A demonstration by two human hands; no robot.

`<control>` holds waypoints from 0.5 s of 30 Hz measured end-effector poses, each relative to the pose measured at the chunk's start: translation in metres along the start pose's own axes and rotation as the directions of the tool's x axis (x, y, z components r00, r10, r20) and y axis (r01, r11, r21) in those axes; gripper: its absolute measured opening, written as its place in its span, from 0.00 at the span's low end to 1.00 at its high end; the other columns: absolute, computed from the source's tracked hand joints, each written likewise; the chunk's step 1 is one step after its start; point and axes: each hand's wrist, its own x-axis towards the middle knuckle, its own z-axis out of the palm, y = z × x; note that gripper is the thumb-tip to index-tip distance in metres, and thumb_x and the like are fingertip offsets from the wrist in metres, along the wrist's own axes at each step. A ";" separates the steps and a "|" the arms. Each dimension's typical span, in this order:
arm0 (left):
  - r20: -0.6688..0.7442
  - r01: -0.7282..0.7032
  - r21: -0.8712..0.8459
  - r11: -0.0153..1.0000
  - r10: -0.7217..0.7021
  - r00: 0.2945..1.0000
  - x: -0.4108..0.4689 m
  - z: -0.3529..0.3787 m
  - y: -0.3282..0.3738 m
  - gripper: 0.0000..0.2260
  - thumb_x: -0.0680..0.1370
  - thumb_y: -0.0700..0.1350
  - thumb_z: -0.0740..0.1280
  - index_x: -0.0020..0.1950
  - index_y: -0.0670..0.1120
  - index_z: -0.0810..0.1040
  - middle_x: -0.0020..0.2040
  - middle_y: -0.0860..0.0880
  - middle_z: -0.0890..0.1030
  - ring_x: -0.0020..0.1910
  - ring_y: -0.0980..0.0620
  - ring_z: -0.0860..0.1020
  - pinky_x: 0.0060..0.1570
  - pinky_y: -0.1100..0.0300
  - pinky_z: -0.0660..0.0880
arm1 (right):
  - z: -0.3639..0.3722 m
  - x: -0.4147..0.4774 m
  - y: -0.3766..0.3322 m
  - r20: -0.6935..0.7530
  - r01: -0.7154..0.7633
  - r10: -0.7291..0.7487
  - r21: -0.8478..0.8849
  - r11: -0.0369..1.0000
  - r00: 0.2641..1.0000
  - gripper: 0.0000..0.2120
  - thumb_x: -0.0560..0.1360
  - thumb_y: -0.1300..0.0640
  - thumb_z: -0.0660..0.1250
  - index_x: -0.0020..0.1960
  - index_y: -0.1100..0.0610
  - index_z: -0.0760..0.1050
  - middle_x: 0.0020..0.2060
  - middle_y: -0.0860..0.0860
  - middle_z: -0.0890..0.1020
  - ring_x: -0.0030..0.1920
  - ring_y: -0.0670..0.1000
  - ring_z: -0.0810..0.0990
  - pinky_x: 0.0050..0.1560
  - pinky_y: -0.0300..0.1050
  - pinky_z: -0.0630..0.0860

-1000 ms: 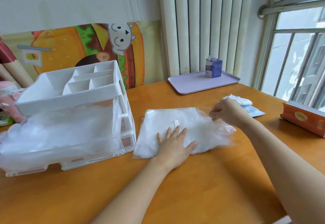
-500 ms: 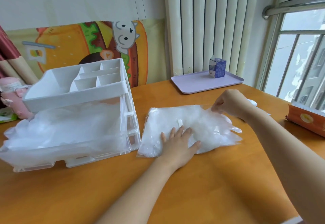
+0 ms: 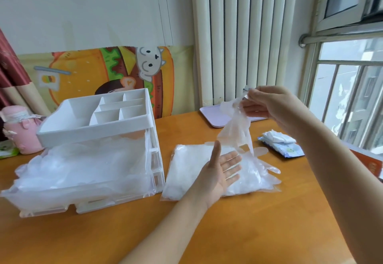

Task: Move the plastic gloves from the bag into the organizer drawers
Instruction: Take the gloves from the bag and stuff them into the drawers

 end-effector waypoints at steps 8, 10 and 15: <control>0.177 0.119 -0.490 0.864 -0.035 0.984 -0.016 0.021 0.012 0.40 0.73 0.70 0.58 0.73 0.40 0.66 0.64 0.41 0.78 0.65 0.43 0.75 0.67 0.47 0.68 | -0.019 -0.059 0.029 0.061 -0.114 0.097 0.434 0.894 0.993 0.08 0.77 0.61 0.63 0.46 0.67 0.75 0.39 0.57 0.79 0.41 0.50 0.81 0.46 0.42 0.80; 0.205 0.136 -0.472 0.871 -0.042 0.978 -0.026 0.027 0.018 0.29 0.75 0.64 0.63 0.64 0.42 0.76 0.56 0.43 0.83 0.54 0.47 0.82 0.57 0.53 0.77 | -0.028 -0.072 0.035 0.098 -0.138 0.107 0.408 0.902 0.989 0.07 0.74 0.59 0.64 0.44 0.62 0.78 0.38 0.55 0.80 0.39 0.50 0.80 0.38 0.38 0.78; -0.163 -0.187 -0.119 0.975 0.166 0.973 -0.039 0.031 0.025 0.10 0.71 0.50 0.73 0.41 0.44 0.78 0.33 0.46 0.79 0.33 0.52 0.78 0.42 0.62 0.76 | -0.046 -0.085 0.044 0.030 -0.211 0.209 0.104 0.972 0.978 0.09 0.78 0.62 0.62 0.40 0.59 0.76 0.30 0.49 0.78 0.29 0.43 0.74 0.32 0.33 0.71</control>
